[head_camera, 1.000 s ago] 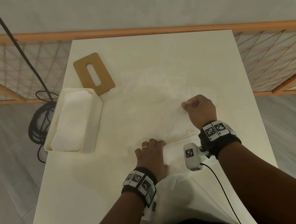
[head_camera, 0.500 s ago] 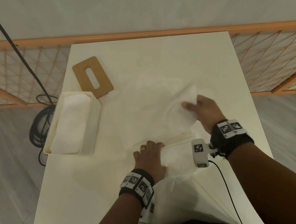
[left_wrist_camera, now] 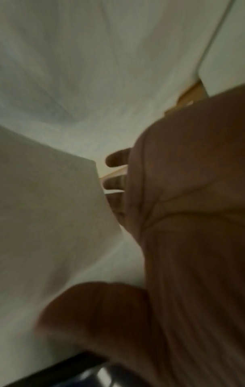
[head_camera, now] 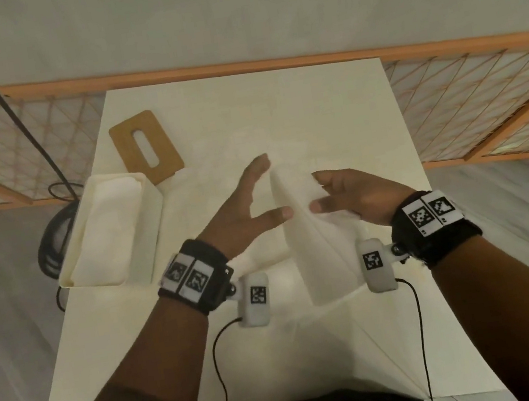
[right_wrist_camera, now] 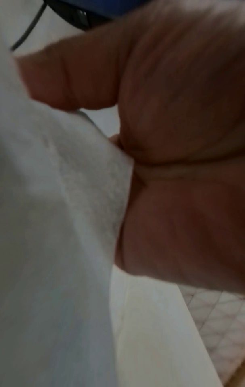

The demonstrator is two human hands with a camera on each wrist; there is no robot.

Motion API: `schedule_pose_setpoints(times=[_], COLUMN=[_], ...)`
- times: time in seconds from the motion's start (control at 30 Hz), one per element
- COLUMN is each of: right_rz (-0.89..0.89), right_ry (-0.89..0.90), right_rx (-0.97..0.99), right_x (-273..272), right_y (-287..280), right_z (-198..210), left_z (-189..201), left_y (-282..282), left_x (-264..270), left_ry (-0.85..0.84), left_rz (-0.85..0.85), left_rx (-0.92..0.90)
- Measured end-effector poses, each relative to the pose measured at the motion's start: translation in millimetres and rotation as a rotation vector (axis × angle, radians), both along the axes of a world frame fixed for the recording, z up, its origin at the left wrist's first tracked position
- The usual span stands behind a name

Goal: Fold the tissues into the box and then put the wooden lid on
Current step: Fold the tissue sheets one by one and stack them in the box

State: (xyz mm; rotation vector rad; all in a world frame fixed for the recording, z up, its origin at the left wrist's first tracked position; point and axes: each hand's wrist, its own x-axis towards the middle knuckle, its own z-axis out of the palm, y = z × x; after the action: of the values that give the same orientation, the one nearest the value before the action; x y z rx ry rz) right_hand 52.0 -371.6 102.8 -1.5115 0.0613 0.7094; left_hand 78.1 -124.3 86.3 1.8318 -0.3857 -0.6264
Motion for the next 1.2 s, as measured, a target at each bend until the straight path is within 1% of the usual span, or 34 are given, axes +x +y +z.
schedule_pose_setpoints(times=[0.03, 0.07, 0.1, 0.13, 0.2, 0.23, 0.27, 0.33, 0.4, 0.5, 0.6, 0.67, 0.73, 0.8, 0.87, 0.97, 1.03, 1.1, 1.17, 1.2], right_rz=[0.027, 0.020, -0.016, -0.090, -0.272, -0.297, -0.277, -0.243, -0.293, -0.371, -0.428, -0.408, -0.341, -0.296, -0.283, -0.277, -0.280, -0.278, -0.307, -0.335], right_ry=[0.017, 0.036, 0.051, 0.089, 0.254, 0.341, 0.399, 0.424, 0.352, 0.199, 0.103, 0.032, -0.021, -0.053, -0.057, -0.027, -0.019, 0.010, 0.090, 0.141], right_rx=[0.021, 0.053, 0.097, 0.156, 0.265, 0.282, 0.275, 0.242, 0.238, 0.190, 0.086, 0.093, 0.097, 0.013, -0.093, -0.170, -0.157, -0.128, -0.091, -0.067], right_x=[-0.6, -1.6, -3.5, -5.7, -14.0, -19.4, -25.4, -37.8, -42.8, -36.0, -28.4, -28.1, -29.4, -30.0, -31.1, -35.0, -37.2, -38.1, -40.1, -40.6], right_y=[2.5, 2.7, 1.6, -2.0, -13.5, -18.3, -21.1, -17.2, -6.0, 5.3, 0.3, -5.7, -9.9, -12.5, -14.4, -17.3, -18.9, -20.6, -23.7, -25.6], right_z=[3.0, 3.5, 4.3, 0.4, -15.5, -27.4, -41.1, -58.7, -65.6, -64.5, -59.4, -55.7, -51.2, -50.1, -48.8, -49.9, -52.7, -57.6, -64.2, -68.5], left_z=[-0.5, -1.5, -4.7, -7.2, -17.4, -24.0, -29.2, -42.8, -54.7, -57.6, -50.1, -48.6, -49.1, -52.1, -55.3, -63.8, -68.8, -72.1, -73.1, -73.9], left_y=[-2.6, -3.4, -2.5, -0.7, 5.2, 9.2, 13.3, 19.1, 21.0, 25.3, 32.2, 36.3, 36.5, 34.9, 32.5, 31.4, 31.7, 33.5, 34.8, 34.7], left_x=[4.8, 7.9, 9.1, 7.8, 1.0, -3.6, -8.8, -18.1, -26.2, -31.7, -31.7, -30.9, -32.0, -35.0, -38.1, -42.8, -45.0, -46.3, -47.4, -47.8], left_ry=[0.100, 0.185, 0.237, 0.256, 0.286, 0.319, 0.354, 0.395, 0.401, 0.405, 0.381, 0.362, 0.379, 0.415, 0.432, 0.447, 0.488, 0.574, 0.684, 0.710], left_rz=[-0.025, -0.014, 0.014, 0.066, 0.247, 0.351, 0.447, 0.585, 0.642, 0.650, 0.585, 0.558, 0.555, 0.575, 0.585, 0.555, 0.530, 0.514, 0.523, 0.541], left_rx=[-0.028, -0.062, -0.103, -0.125, -0.197, -0.250, -0.303, -0.334, -0.277, -0.224, -0.218, -0.208, -0.251, -0.306, -0.318, -0.310, -0.297, -0.327, -0.400, -0.405])
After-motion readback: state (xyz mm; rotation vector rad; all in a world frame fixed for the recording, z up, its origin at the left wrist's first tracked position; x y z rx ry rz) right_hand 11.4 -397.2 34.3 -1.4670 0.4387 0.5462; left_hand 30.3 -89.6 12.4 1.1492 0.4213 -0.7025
